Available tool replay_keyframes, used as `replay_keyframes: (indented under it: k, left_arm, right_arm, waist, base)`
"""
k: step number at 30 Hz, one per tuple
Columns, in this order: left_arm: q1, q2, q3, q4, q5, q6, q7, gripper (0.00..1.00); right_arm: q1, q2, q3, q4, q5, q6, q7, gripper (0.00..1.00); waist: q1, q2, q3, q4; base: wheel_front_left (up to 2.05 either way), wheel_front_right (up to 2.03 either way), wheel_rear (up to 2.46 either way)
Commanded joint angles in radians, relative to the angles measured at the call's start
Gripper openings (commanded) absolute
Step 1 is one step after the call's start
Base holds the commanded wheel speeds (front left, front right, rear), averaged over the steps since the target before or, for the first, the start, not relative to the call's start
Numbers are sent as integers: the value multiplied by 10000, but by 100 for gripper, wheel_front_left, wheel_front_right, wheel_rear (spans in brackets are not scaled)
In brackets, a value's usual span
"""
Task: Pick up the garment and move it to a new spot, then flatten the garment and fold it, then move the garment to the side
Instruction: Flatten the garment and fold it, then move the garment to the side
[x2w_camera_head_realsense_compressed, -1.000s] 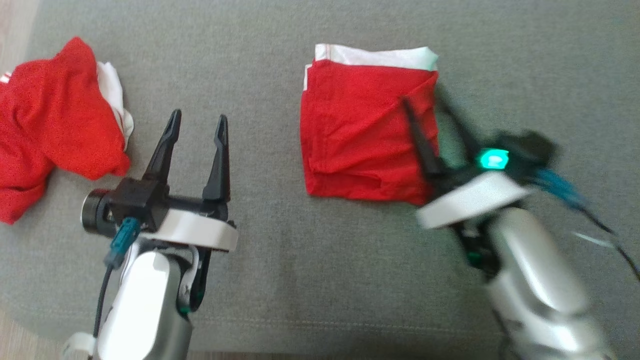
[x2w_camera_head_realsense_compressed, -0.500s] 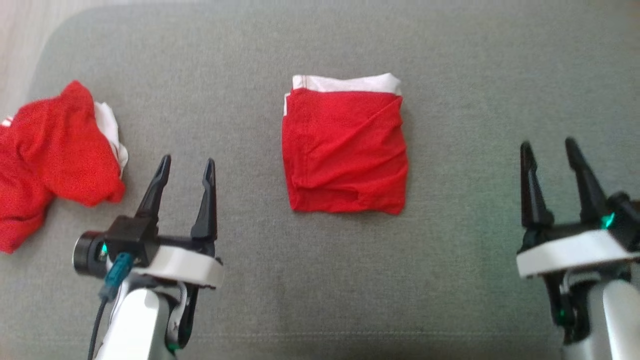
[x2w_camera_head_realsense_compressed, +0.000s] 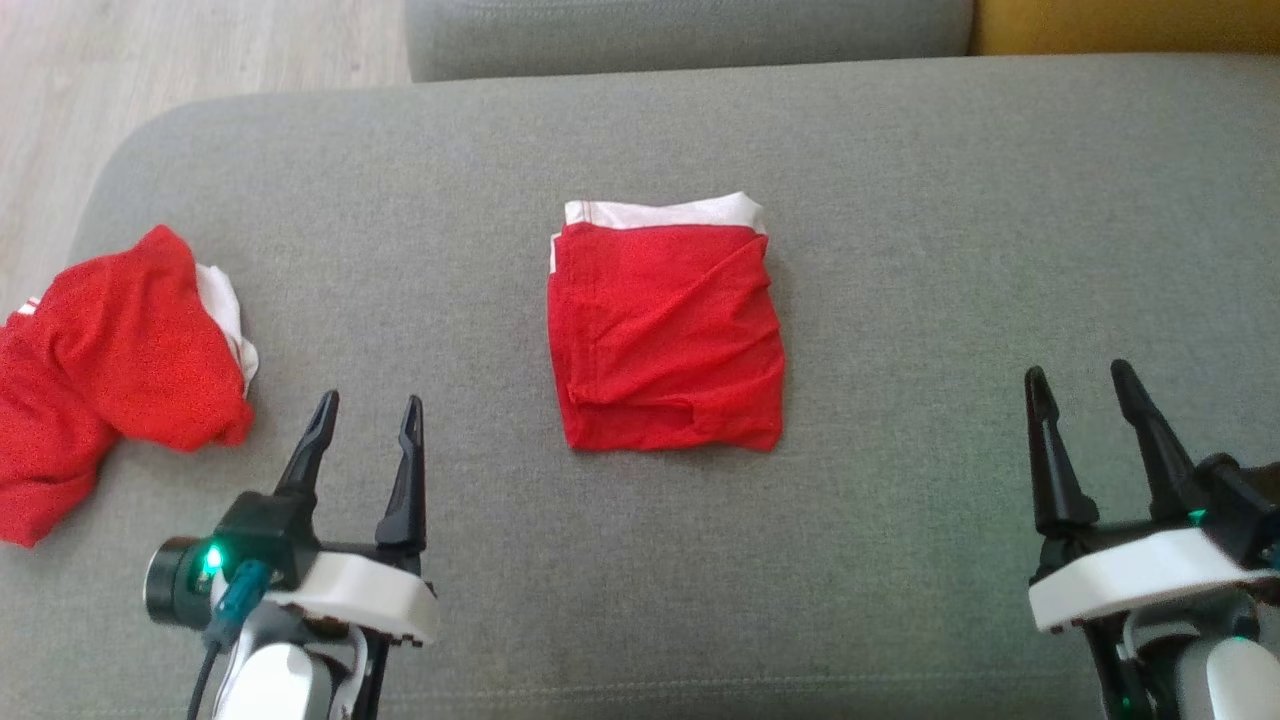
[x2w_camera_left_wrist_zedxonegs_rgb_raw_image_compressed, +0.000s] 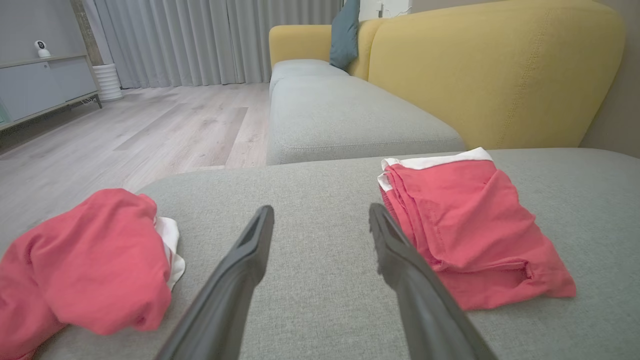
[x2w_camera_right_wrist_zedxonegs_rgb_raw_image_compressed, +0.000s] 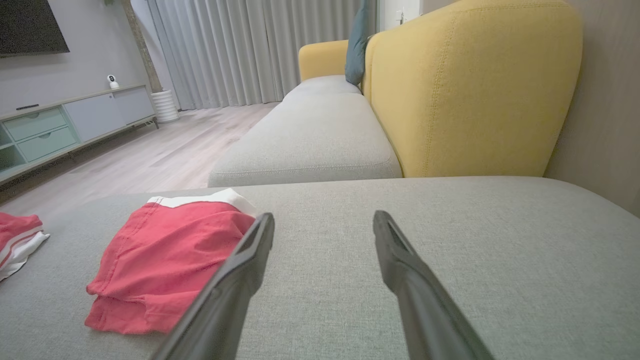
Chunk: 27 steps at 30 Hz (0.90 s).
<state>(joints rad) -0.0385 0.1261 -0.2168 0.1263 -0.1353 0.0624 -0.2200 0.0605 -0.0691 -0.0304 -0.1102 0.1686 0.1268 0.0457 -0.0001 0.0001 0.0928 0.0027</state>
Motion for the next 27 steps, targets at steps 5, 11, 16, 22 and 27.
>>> replay_keyframes:
  k: [5,11,16,22,27]
  left_arm:
    - [-137,227,286,-451,-83,123,85,100]
    - [-96,271,241,-497,-96,183,150,100]
    - [-99,287,203,-536,-136,231,169,100]
    - [-139,331,167,-556,-153,263,147,100]
    - [-256,354,86,-612,-142,258,134,100]
  right_arm:
    - [-1,29,235,-490,67,39,156,100]
    - [26,55,296,-542,88,39,264,100]
    - [-1,80,299,-555,134,39,296,100]
    - [-84,95,321,-428,209,39,239,100]
    - [-143,106,297,-363,226,39,227,100]
  waist:
    - [1,-1,-201,-60]
    - [1,-1,-249,-86]
    - [1,-1,-238,-78]
    - [1,-1,-216,-66]
    - [1,-1,-121,32]
  base:
    - [0,0,0]
    - [0,0,0]
    - [0,0,0]
    - [0,0,0]
    - [0,0,0]
